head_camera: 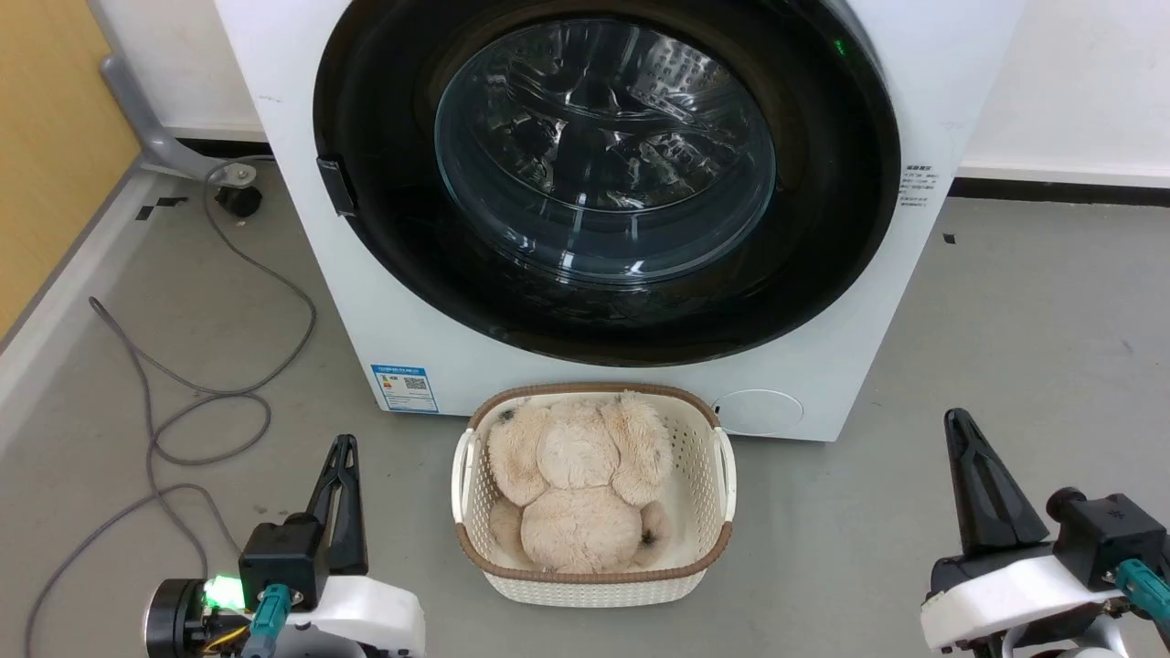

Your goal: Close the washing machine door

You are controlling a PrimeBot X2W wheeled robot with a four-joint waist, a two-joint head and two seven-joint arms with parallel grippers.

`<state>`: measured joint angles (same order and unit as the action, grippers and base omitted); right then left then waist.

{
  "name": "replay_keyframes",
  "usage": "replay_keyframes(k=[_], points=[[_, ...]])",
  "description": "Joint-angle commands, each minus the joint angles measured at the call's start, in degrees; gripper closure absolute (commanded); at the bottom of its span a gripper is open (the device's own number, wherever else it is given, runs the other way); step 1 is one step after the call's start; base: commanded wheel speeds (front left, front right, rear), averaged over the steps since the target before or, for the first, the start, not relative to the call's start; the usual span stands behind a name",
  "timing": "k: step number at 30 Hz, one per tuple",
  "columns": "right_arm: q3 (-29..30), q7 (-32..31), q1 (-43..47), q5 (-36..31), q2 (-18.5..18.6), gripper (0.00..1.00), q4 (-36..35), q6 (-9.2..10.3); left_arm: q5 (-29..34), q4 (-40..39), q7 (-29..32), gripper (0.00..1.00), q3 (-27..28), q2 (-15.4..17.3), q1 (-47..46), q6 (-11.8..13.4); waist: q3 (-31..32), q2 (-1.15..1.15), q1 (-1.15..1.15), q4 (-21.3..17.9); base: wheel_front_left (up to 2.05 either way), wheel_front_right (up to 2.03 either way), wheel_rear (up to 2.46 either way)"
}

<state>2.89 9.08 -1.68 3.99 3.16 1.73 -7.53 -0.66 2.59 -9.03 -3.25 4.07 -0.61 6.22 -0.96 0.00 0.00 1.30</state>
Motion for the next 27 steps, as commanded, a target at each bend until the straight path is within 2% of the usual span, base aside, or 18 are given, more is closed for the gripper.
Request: replay_keyframes(k=[1,27], points=[[-0.2,-0.3,0.7,-0.4,-0.1,1.00,-0.3,0.02,0.2,-0.3,0.3,1.00,0.2,-0.2,0.2,-0.3,0.0,0.00,0.00,0.0,0.00,0.00,0.00],[-1.1,-3.4,1.0,-1.7,-0.2,1.00,-0.8,0.03,0.4,-1.1,3.4,1.00,1.2,-0.5,0.4,-2.4,0.3,0.00,0.00,-0.5,0.00,0.00,0.00]])
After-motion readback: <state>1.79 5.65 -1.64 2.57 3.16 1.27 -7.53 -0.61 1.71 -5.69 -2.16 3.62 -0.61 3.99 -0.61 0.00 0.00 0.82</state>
